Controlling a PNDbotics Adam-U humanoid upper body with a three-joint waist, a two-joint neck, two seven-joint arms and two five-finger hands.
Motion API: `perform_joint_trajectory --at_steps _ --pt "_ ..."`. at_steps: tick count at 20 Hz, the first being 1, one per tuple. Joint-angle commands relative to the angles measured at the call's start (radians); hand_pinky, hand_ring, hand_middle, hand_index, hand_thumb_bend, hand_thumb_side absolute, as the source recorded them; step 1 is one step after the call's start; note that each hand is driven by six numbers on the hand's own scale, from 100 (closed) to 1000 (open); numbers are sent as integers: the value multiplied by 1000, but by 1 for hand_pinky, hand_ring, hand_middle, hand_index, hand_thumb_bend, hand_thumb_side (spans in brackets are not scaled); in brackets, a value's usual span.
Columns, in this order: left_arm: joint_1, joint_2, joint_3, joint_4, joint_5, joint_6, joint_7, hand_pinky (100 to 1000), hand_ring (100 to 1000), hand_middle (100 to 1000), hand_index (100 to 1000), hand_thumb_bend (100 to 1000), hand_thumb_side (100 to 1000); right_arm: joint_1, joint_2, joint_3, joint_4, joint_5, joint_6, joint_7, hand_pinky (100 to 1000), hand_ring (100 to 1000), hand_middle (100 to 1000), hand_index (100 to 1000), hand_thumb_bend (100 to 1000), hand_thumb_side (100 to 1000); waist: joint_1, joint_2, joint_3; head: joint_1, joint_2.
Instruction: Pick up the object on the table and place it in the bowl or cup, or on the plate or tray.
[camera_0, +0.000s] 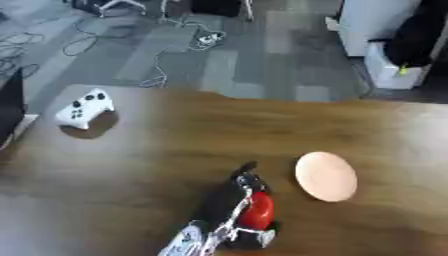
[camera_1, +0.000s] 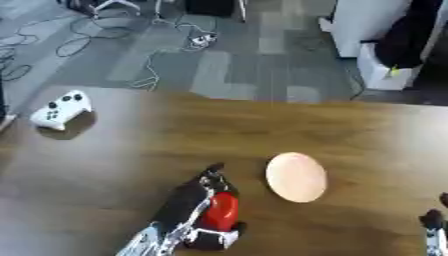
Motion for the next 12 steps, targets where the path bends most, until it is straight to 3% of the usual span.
perform_joint_trajectory --at_steps 1,12 --pt "-18 19 0 -17 -25 -7 -12 100 1000 269 397 323 100 -9 -2 -8 -9 -3 -3 -4 803 694 913 897 263 712 0 -12 1 -4 -14" --pt "-76 73 24 -57 -60 -9 -46 100 1000 284 432 386 100 -6 -8 -8 -10 -4 -2 -3 803 694 913 898 261 712 5 -22 -4 -5 -21"
